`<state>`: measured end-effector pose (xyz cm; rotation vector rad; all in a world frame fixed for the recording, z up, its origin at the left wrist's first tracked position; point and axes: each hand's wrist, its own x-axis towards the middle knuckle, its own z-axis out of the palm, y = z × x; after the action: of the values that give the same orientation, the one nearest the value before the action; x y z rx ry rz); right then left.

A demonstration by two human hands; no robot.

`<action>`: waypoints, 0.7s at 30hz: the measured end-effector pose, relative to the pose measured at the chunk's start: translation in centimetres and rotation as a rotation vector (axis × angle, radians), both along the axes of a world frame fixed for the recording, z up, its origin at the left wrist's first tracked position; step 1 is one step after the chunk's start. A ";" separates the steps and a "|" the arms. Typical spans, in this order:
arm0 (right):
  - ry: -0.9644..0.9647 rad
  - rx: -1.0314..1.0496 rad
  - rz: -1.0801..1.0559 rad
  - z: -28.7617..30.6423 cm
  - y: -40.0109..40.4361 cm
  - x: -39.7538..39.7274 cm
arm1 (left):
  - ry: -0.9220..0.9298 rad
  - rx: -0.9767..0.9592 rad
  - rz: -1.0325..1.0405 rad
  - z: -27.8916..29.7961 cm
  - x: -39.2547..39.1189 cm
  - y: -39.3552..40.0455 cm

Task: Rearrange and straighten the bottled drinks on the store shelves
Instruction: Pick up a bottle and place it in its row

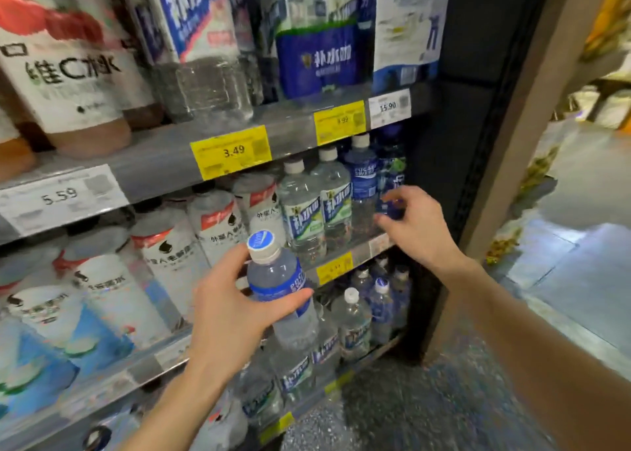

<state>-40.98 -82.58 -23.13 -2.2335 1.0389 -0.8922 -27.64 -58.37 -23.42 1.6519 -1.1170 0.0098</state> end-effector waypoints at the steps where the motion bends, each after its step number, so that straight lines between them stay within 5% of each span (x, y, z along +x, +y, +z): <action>1: -0.001 -0.001 -0.028 0.2 -1.5 0.1 | 0.000 -0.004 -0.003 0.0 -0.1 -0.8; 14: 0.188 -0.093 -0.021 2.4 -12.4 3.9 | -0.001 0.012 -0.054 0.8 -0.1 -7.6; 21: 0.072 -0.146 -0.069 2.2 -12.2 3.9 | -0.007 0.020 -0.066 0.8 -0.1 -9.0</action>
<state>-37.07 -94.82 -20.89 -2.3781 1.1215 -0.9510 -27.75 -67.33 -22.57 1.6328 -1.1800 -0.0390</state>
